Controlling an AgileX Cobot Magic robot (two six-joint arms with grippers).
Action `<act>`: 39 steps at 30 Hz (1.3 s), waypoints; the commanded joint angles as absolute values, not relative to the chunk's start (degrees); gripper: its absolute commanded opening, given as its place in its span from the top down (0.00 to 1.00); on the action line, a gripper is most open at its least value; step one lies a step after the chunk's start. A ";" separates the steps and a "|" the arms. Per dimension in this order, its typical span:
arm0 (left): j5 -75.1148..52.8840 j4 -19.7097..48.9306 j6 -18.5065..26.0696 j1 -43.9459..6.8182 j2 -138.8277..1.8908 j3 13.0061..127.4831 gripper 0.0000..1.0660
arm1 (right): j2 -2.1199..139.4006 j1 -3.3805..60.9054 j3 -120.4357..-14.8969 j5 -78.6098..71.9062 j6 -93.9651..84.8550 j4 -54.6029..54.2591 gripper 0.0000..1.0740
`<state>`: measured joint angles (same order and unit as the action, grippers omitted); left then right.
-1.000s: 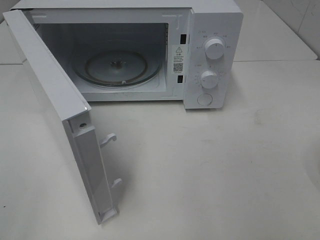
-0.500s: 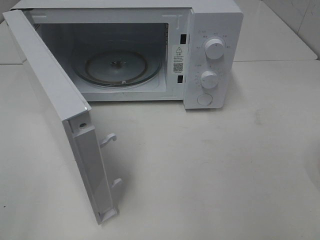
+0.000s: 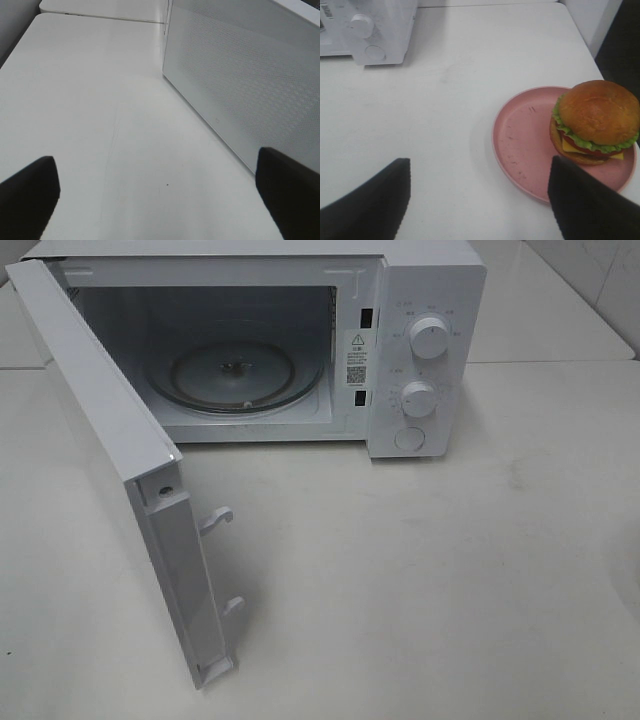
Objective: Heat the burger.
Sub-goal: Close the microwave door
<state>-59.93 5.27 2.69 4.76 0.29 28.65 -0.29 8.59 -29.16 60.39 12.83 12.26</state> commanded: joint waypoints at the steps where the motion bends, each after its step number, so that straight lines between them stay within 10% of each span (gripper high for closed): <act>1: -59.36 5.44 2.64 4.58 1.38 28.48 0.04 | -1.72 5.73 -29.22 59.93 12.55 12.78 0.30; 39: -59.24 4.53 2.69 4.58 0.17 28.53 0.04 | -1.72 5.79 -29.16 59.59 6.76 7.45 0.31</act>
<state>-59.93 4.58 2.69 4.76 -0.11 28.65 -0.29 6.19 -29.16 60.33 7.39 7.45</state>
